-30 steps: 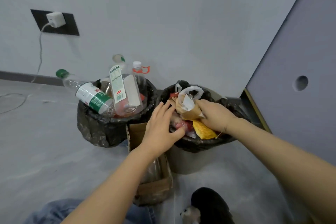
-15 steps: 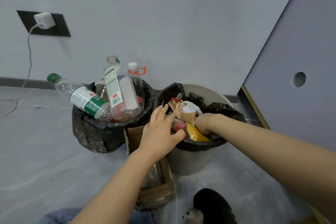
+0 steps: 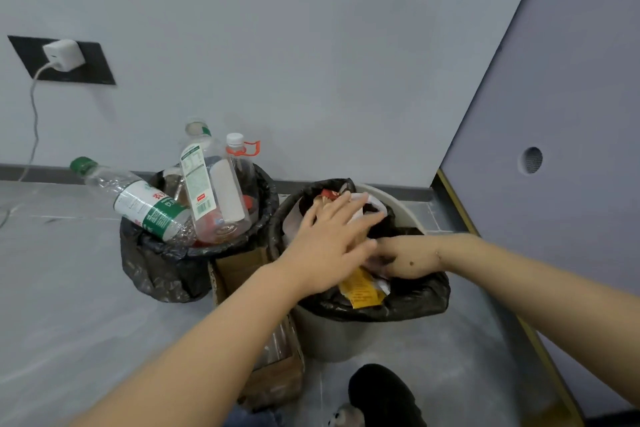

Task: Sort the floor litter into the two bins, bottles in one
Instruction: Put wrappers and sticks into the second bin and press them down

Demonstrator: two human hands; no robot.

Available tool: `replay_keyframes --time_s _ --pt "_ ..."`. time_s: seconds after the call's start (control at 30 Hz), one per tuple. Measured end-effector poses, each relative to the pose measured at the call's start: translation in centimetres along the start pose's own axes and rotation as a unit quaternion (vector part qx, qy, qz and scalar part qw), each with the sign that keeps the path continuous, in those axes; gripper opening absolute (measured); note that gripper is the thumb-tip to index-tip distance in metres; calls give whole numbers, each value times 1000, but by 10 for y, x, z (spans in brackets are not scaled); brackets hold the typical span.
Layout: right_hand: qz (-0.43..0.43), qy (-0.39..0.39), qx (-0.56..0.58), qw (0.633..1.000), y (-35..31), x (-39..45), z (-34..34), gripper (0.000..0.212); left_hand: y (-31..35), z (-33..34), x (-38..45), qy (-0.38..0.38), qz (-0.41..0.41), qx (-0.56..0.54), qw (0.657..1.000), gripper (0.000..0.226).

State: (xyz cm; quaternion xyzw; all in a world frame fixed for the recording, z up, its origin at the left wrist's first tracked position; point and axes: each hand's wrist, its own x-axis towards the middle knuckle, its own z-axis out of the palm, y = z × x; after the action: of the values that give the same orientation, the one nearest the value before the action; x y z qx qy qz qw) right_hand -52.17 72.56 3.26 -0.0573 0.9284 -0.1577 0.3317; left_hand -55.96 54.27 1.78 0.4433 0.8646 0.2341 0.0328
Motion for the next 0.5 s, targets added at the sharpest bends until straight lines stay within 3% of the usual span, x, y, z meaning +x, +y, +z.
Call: replay_keyframes --time_s 0.1,0.2,0.3,0.37,0.43,0.5 --pt "-17 28 -120 992 9 -1 6 40 -11 17 20 -95 -68 6 993 52" --pt "-23 47 -215 975 29 -7 6 28 -24 30 26 -125 -92 37 987 55" --pt "-45 234 -228 944 45 -13 -4 21 -22 40 28 -153 -91 69 982 53" --pt "-1 342 -206 917 50 -11 -8 38 -21 44 30 -174 -96 83 976 50" --pt "95 353 -151 919 50 -2 -11 56 -22 47 32 -199 -99 98 970 49" --pt "161 333 -182 911 45 10 -12 43 -23 49 33 -218 -104 99 965 49"
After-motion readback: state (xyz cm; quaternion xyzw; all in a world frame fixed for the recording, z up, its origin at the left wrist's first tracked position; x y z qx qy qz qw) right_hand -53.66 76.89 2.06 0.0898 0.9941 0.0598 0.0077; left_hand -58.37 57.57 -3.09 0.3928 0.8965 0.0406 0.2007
